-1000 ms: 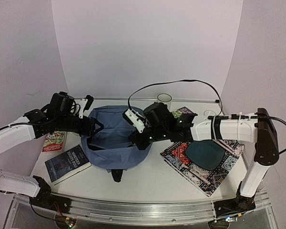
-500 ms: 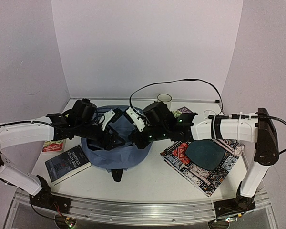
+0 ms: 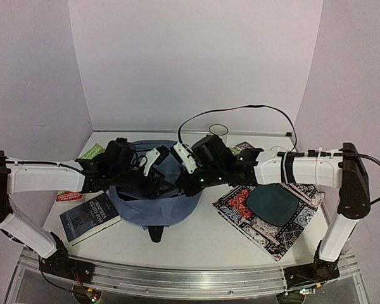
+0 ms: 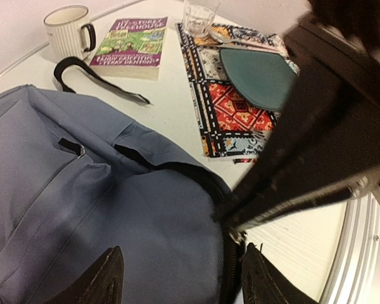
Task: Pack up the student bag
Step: Hold the largest pocket of the student bag, then unzip the largest pocket of the student bag.
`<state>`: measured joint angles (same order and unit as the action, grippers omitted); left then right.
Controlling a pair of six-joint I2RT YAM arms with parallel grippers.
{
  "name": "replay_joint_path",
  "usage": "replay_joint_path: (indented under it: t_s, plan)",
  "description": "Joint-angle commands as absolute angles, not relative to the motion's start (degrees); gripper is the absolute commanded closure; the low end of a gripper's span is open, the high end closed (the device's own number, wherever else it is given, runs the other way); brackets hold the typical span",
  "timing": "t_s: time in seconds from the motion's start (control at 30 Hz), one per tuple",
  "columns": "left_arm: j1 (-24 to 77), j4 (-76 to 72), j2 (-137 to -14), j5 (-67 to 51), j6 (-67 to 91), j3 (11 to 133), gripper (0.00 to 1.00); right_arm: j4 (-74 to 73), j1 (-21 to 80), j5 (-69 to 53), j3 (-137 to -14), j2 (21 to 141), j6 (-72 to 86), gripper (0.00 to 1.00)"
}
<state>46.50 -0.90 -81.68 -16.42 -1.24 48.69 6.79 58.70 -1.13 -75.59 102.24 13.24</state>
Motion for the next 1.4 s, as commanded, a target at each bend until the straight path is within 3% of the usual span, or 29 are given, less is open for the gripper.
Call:
replay_joint_path:
  t_s: [0.0, 0.17, 0.6, 0.67, 0.8, 0.93, 1.37]
  plan:
    - [48.5, -7.7, -74.3, -15.5, -0.9, 43.1, 0.34, 11.5, 59.0, -1.2, -75.2, 99.9, 14.6, 1.0]
    - [48.5, -7.7, -72.1, -18.6, -2.1, 40.9, 0.32, 11.8, 58.9, -1.6, -74.4, 99.7, 15.2, 1.0]
    - [48.6, -9.8, -82.1, -21.1, -7.5, 43.9, 0.34, 12.2, 58.7, -1.1, -75.0, 99.0, 16.2, 1.0]
    - [48.6, -10.3, -82.5, -20.3, -7.7, 43.5, 0.43, 12.3, 58.6, -1.0, -75.1, 98.8, 16.7, 1.0]
    - [48.6, -10.1, -81.5, -19.6, -7.2, 43.7, 0.76, 12.2, 57.9, -0.1, -74.8, 98.8, 17.4, 1.0]
    - [48.6, -8.6, -78.1, -18.5, -7.0, 43.0, 0.99, 12.1, 55.1, 1.5, -73.2, 98.3, 18.0, 1.0]
    - [48.7, -1.3, -61.4, -16.4, -2.8, 36.1, 1.0, 11.6, 39.1, 0.6, -73.9, 105.6, 15.5, 1.0]
